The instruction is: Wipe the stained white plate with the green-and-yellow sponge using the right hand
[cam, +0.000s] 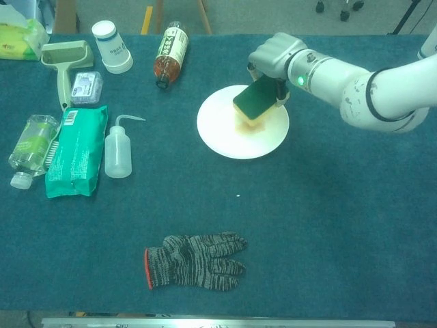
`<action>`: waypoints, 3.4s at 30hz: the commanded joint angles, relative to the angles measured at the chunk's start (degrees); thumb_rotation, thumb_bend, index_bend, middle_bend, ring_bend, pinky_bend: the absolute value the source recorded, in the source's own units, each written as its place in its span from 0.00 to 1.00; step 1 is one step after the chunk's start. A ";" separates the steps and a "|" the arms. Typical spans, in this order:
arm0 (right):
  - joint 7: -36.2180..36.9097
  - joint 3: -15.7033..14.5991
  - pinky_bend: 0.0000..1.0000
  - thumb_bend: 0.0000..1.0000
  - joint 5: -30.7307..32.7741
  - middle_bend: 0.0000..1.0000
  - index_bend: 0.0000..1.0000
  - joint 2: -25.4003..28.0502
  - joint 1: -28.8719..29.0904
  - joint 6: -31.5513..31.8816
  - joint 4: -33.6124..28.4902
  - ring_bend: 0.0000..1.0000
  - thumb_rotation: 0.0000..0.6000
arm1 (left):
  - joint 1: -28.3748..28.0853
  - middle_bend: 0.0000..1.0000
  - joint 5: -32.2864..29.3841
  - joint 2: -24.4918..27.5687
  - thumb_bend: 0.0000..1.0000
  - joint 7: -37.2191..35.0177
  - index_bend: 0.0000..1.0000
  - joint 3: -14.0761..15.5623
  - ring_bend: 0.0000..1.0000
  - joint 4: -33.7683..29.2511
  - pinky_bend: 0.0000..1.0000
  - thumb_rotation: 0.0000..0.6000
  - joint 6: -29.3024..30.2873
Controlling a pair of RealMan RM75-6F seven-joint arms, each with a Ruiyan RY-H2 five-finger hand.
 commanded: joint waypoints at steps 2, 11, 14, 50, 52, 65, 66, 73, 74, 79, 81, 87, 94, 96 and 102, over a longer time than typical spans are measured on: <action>0.88 0.42 0.36 0.05 -0.60 0.56 0.39 -2.00 0.53 -2.06 2.19 0.39 1.00 | 0.49 0.32 -0.03 0.06 0.29 -0.10 0.36 0.20 0.16 -0.07 0.41 1.00 0.55; 0.22 -1.77 0.36 0.05 -0.55 0.56 0.39 -4.43 0.22 -3.63 6.89 0.39 1.00 | 0.62 0.32 -0.40 0.02 0.29 -0.42 0.36 0.04 0.16 0.17 0.41 1.00 0.48; -0.70 -2.70 0.36 0.05 0.28 0.56 0.39 -4.80 -0.16 -3.43 8.00 0.39 1.00 | 0.46 0.32 -0.39 -0.21 0.29 -0.20 0.36 0.05 0.16 0.10 0.41 1.00 0.24; -3.57 -2.52 0.36 0.05 2.36 0.56 0.39 -4.59 -0.59 -2.67 7.24 0.39 1.00 | 1.08 0.32 -0.22 -0.37 0.29 -2.03 0.36 0.60 0.16 1.35 0.41 1.00 0.19; -3.66 -2.68 0.36 0.05 2.52 0.56 0.39 -4.32 -0.77 -2.39 7.17 0.39 1.00 | 1.11 0.32 -0.18 -0.49 0.29 -2.13 0.36 0.63 0.16 1.43 0.41 1.00 0.17; -3.74 -1.85 0.36 0.05 2.37 0.56 0.39 -0.38 -1.41 1.28 1.71 0.39 1.00 | 0.90 0.32 0.48 -0.60 0.29 -1.93 0.36 0.71 0.16 1.18 0.41 1.00 0.23; -3.91 -1.94 0.36 0.05 2.55 0.56 0.39 -0.45 -1.42 1.24 1.72 0.39 1.00 | 0.93 0.32 0.48 -0.59 0.29 -1.95 0.36 0.72 0.16 1.19 0.41 1.00 0.26; -4.47 -2.49 0.36 0.05 2.99 0.56 0.39 -2.41 -1.46 -0.48 4.37 0.39 1.00 | 1.28 0.32 0.30 -0.76 0.29 -2.07 0.36 0.85 0.16 1.48 0.41 1.00 0.42; -4.51 -2.55 0.36 0.05 2.98 0.56 0.39 -2.69 -1.45 -0.70 4.81 0.39 1.00 | 1.18 0.32 0.15 -0.71 0.29 -2.07 0.36 0.66 0.16 1.48 0.41 1.00 0.35; -4.96 -2.82 0.36 0.05 3.10 0.56 0.39 -3.87 -1.44 -1.37 6.64 0.39 1.00 | 1.15 0.32 -0.17 -0.70 0.29 -2.34 0.36 0.54 0.16 1.70 0.41 1.00 0.01; -5.17 -2.89 0.36 0.05 3.31 0.56 0.39 -4.07 -1.44 -1.50 7.00 0.39 1.00 | 1.15 0.32 -0.22 -0.78 0.29 -2.44 0.36 0.53 0.16 1.84 0.41 1.00 -0.05; -5.48 -3.04 0.36 0.05 3.74 0.56 0.39 -4.11 -1.56 -1.82 7.23 0.39 1.00 | 1.00 0.32 -0.26 -1.00 0.29 -2.40 0.36 0.38 0.16 2.01 0.41 1.00 -0.19; -4.40 -1.83 0.36 0.05 3.05 0.56 0.39 -2.93 -1.56 -1.06 5.70 0.39 1.00 | 1.04 0.32 0.01 -0.61 0.29 -2.47 0.36 0.46 0.16 1.58 0.41 1.00 -0.03; -4.20 -1.49 0.36 0.05 2.70 0.56 0.39 -2.37 -1.47 -0.67 4.84 0.39 1.00 | 0.99 0.32 0.02 -0.61 0.29 -2.44 0.36 0.45 0.16 1.52 0.41 1.00 -0.09; -4.43 -1.03 0.36 0.05 2.70 0.56 0.39 -1.45 -1.12 0.18 2.85 0.39 1.00 | 1.05 0.32 0.23 -0.61 0.29 -2.43 0.36 0.54 0.16 1.44 0.41 1.00 0.10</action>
